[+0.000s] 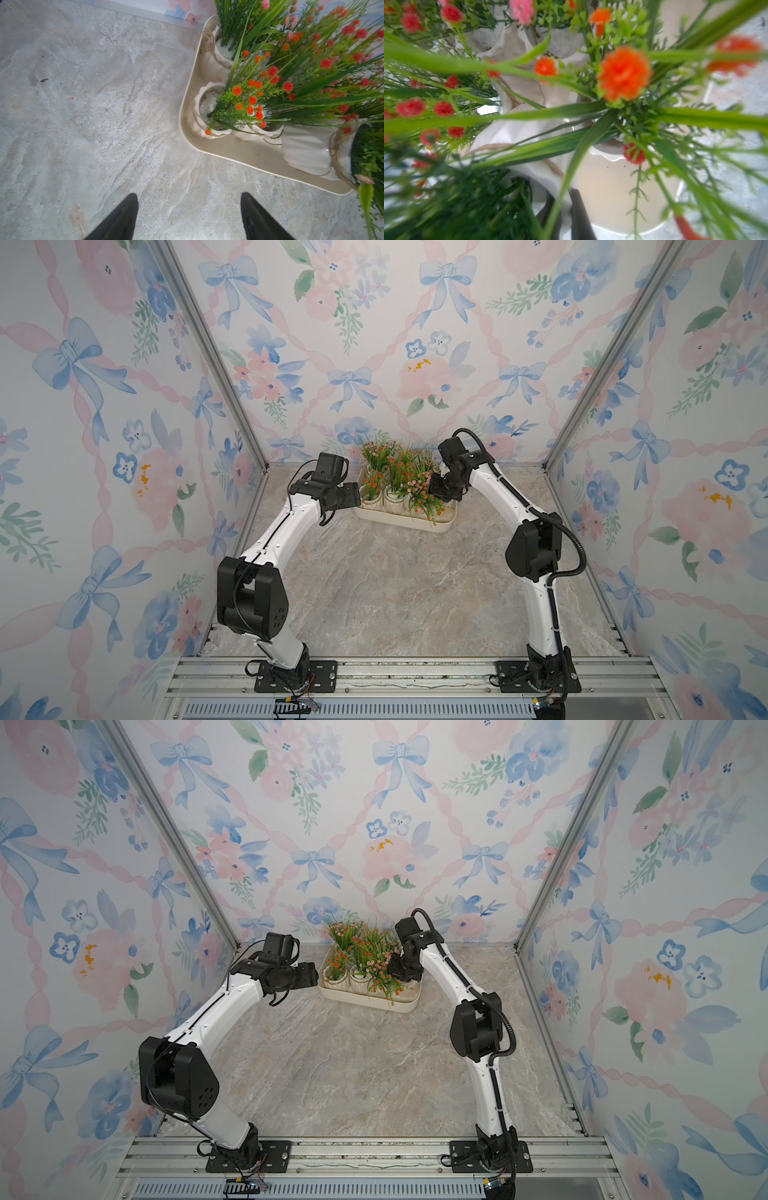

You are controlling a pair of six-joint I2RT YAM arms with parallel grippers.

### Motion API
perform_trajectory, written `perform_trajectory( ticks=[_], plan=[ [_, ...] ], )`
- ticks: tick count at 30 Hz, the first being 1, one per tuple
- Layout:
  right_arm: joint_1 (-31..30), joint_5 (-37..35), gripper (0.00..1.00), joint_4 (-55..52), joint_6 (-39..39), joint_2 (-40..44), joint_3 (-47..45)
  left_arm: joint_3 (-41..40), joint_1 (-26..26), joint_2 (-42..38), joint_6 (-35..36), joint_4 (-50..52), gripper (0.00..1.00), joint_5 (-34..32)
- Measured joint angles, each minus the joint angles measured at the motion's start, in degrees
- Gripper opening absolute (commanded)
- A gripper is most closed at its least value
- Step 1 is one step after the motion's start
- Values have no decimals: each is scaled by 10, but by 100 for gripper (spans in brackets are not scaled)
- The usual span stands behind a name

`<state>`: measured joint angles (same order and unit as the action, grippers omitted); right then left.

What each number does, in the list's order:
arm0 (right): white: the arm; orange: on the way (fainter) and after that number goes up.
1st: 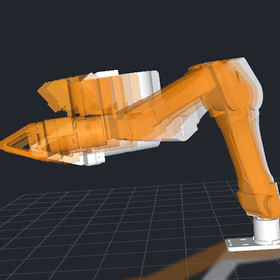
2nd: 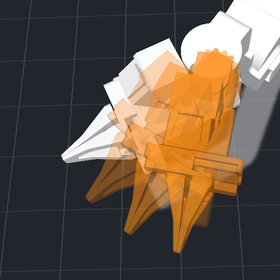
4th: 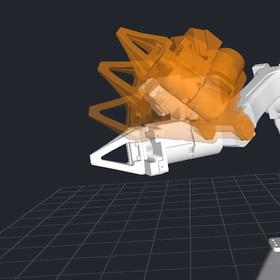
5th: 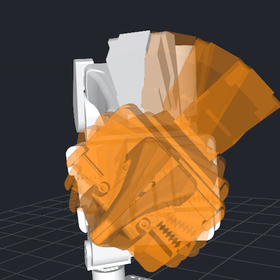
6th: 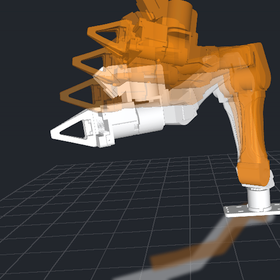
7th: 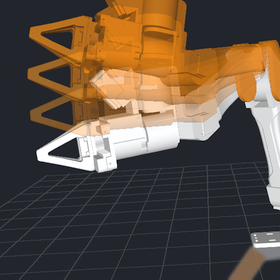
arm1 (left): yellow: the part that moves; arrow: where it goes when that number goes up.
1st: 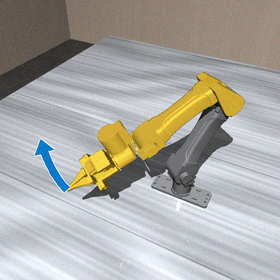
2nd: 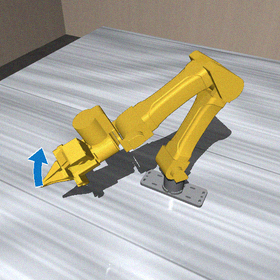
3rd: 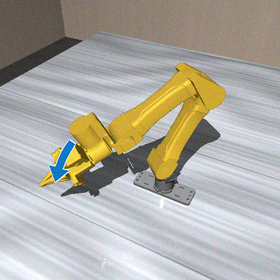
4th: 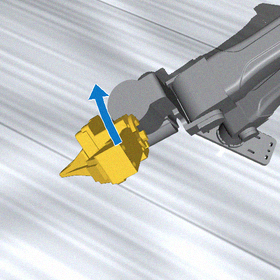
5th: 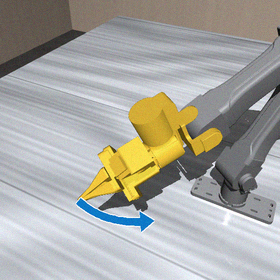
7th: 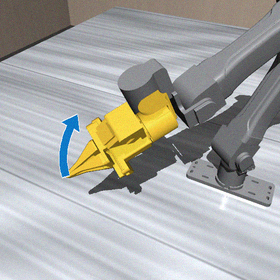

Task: Put the potted gypsophila into the storage box
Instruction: Place the baby's breath potted plant at the storage box.

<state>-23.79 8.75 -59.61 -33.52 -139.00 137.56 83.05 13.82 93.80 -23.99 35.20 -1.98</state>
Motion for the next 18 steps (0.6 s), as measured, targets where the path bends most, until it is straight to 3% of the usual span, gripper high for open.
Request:
perform_trajectory(
  ticks=[18],
  plan=[
    [5,-20,0,1,10,-1,-12,0,0,0,0,0,79,6]
  ],
)
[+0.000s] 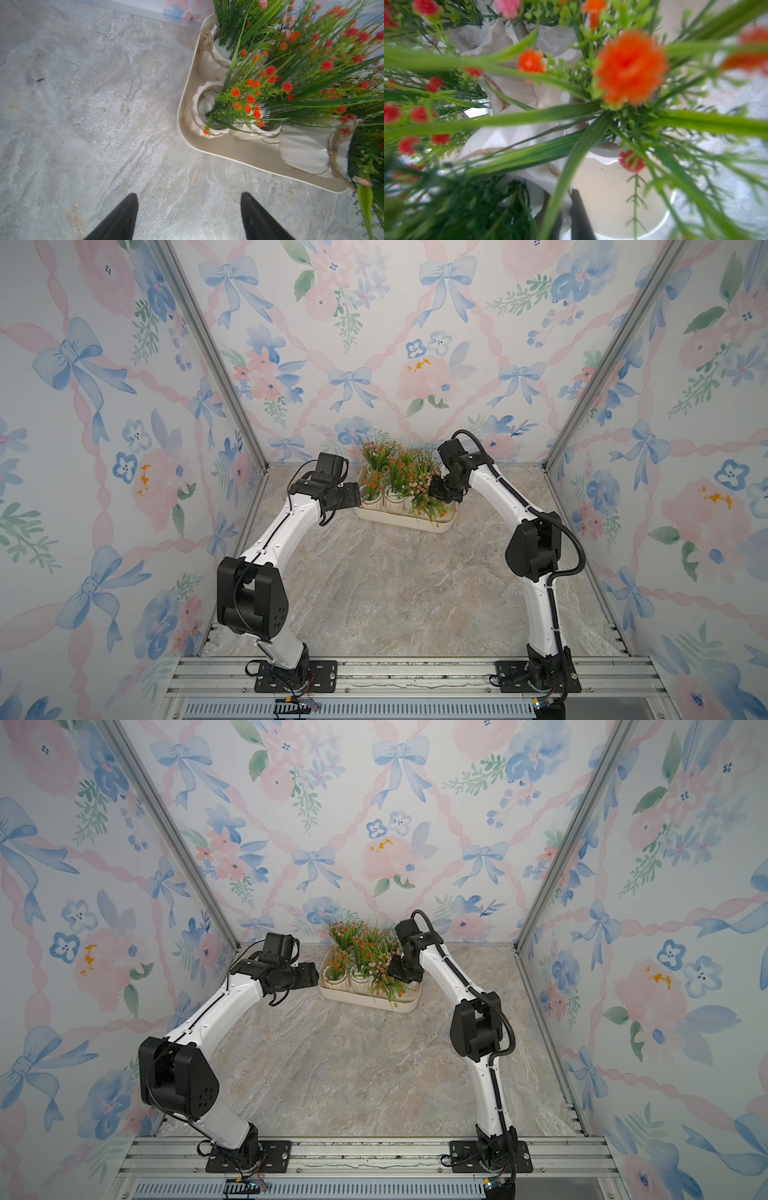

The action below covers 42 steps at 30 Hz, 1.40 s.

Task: Put the potted gypsophila into the storage box
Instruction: Place the baby's breath potted plant at the storage box.

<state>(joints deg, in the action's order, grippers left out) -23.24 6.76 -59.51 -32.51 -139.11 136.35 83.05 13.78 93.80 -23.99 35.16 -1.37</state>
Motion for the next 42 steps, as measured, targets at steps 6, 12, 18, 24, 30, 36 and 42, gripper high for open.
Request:
perform_trajectory(
  ticks=[6,12,18,24,30,36,42],
  plan=[
    [0,-6,0,1,8,1,-2,0,0,0,0,0,79,2],
    [3,-10,0,0,21,2,-3,0,-3,0,0,-3,79,4],
    [9,-11,0,-7,39,2,-3,0,-3,0,0,-3,79,6],
    [11,-14,0,-29,54,1,9,0,-3,0,0,-3,78,7],
    [10,-24,0,-41,73,0,16,0,-3,0,0,-3,79,9],
    [6,-31,0,-53,93,-13,37,-1,-3,0,0,-3,79,9],
    [-10,-50,0,-52,103,-27,40,-5,-3,0,0,-3,79,8]
  ],
)
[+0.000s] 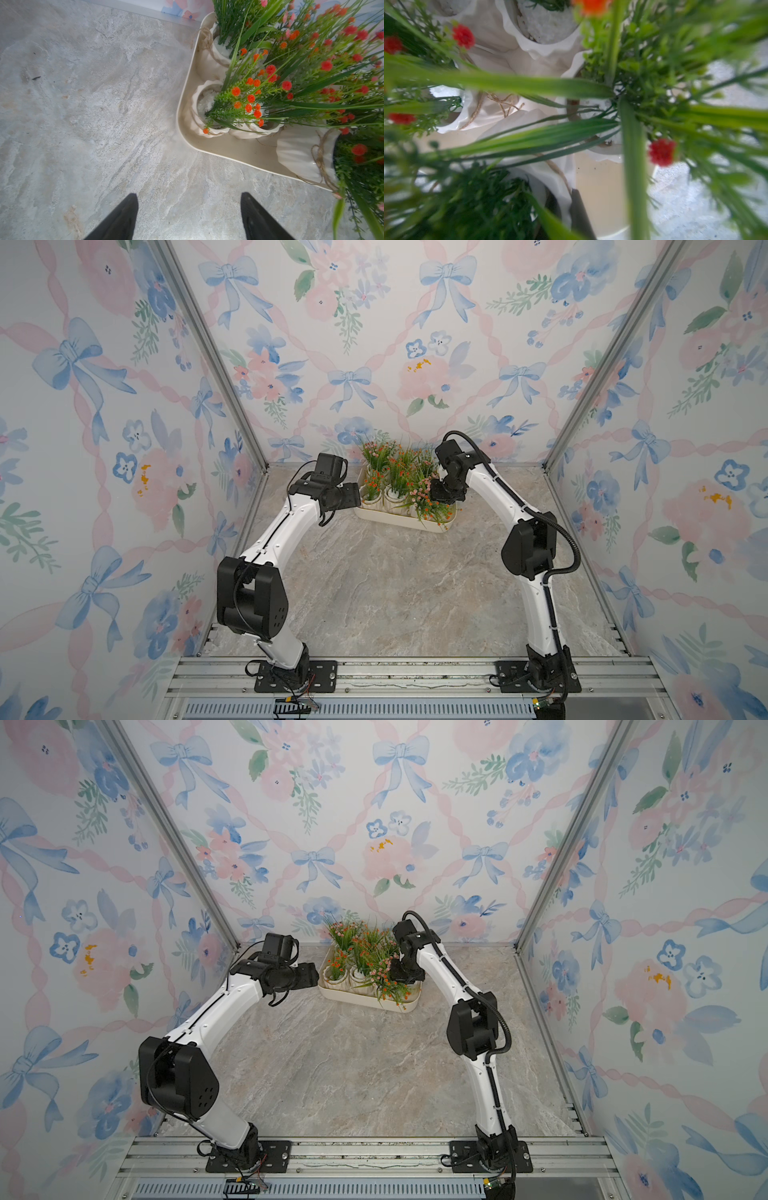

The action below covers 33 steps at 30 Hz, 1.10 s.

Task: Put the potted gypsophila into the storage box
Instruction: Place the baby's breath potted plant at the storage box.

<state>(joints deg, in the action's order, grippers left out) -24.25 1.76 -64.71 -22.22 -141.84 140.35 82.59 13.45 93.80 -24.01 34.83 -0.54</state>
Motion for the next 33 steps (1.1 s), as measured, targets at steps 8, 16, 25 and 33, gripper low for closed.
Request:
perform_trajectory(
  ticks=[8,16,25,33],
  plan=[
    [-11,-16,0,11,-1,-21,0,0,0,0,0,0,79,0],
    [-13,-18,4,21,-9,-40,2,-6,-5,0,0,0,79,0],
    [-14,-22,44,37,-19,-41,2,-7,-8,0,1,0,79,0],
    [-14,-41,53,37,-18,-27,-9,-7,-16,1,5,0,79,0]
  ],
)
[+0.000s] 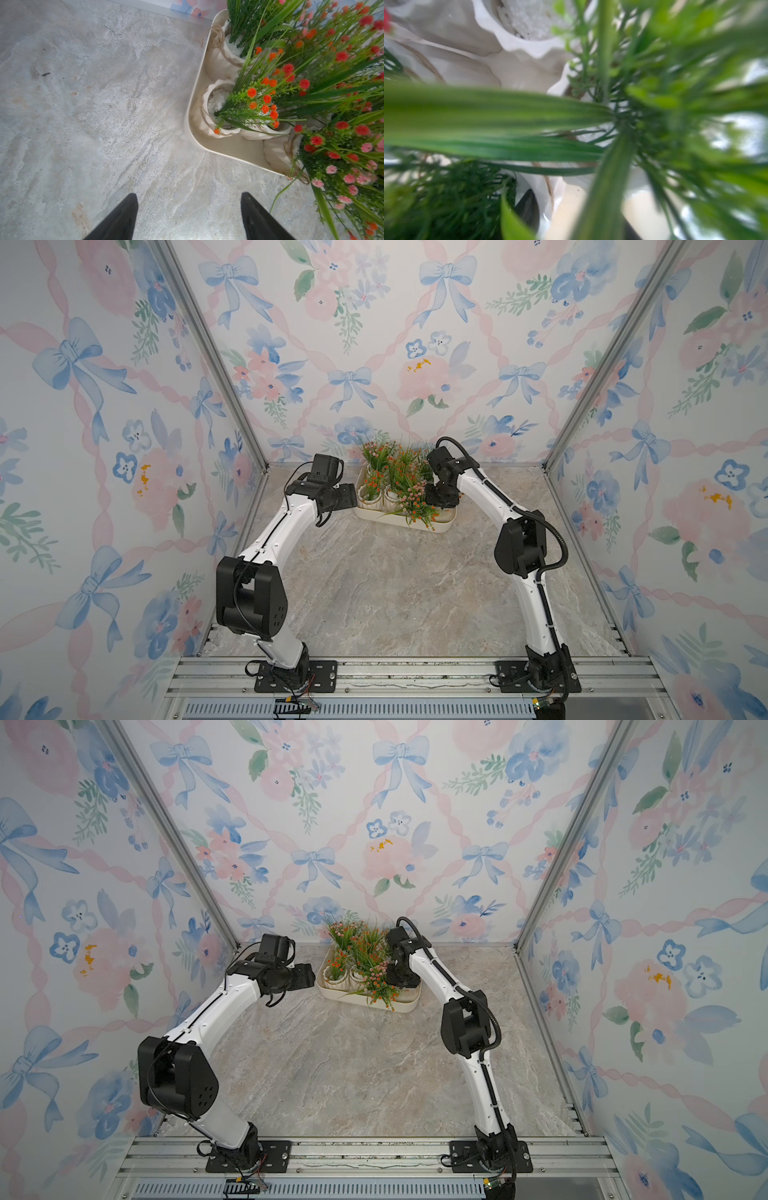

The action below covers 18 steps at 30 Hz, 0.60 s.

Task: Put the potted gypsophila into the storage box
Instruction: Place the baby's breath potted plant at the storage box.

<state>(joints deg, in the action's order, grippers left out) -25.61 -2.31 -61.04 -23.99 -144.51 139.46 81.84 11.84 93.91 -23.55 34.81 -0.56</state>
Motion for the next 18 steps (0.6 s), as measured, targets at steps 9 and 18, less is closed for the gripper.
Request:
perform_trajectory(
  ticks=[9,18],
  plan=[
    [0,-33,60,9,-10,96,-55,0,-2,4,0,0,79,0],
    [8,-55,61,42,-23,196,-170,11,-19,21,5,0,79,0]
  ],
)
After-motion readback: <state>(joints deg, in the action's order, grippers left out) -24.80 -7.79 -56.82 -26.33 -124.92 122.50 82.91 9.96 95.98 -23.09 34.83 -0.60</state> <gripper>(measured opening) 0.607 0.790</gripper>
